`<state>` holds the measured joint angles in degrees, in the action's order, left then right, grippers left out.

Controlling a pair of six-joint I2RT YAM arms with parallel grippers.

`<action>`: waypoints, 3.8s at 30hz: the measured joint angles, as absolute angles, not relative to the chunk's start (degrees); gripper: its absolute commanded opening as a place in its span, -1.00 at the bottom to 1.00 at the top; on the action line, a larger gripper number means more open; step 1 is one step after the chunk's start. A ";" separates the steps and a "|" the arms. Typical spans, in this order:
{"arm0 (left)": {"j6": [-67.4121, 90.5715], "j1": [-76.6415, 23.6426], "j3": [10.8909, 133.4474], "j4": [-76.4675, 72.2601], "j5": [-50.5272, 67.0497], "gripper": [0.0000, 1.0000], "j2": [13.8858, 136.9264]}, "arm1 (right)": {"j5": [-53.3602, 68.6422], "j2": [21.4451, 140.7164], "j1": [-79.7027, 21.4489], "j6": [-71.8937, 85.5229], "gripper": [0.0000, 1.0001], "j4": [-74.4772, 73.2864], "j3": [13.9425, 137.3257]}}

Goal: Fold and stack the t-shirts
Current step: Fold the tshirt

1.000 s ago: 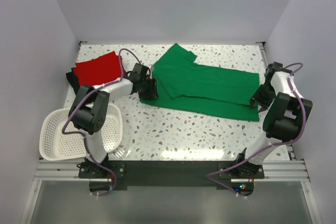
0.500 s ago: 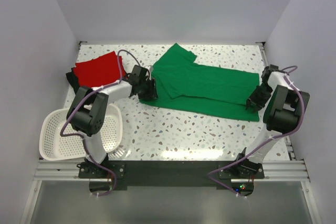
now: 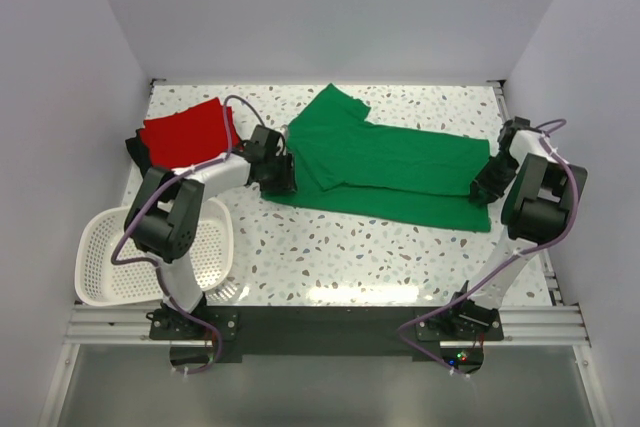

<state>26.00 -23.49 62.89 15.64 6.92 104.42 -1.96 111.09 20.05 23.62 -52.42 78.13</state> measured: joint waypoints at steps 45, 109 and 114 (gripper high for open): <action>27.94 -33.43 81.19 24.99 8.14 0.01 114.13 | 8.95 98.17 17.17 25.80 -0.35 -51.09 71.44; 22.92 -36.95 93.76 30.50 -0.82 -1.00 121.34 | 8.56 96.38 16.45 24.36 -0.36 -45.54 54.68; 21.37 -37.21 96.40 30.63 -0.82 -1.00 123.98 | 8.54 96.44 16.45 24.36 -0.36 -45.52 54.68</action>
<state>21.37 -37.21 96.40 30.63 -0.82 123.98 8.54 96.44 16.45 24.36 -45.52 54.68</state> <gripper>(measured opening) 0.021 0.321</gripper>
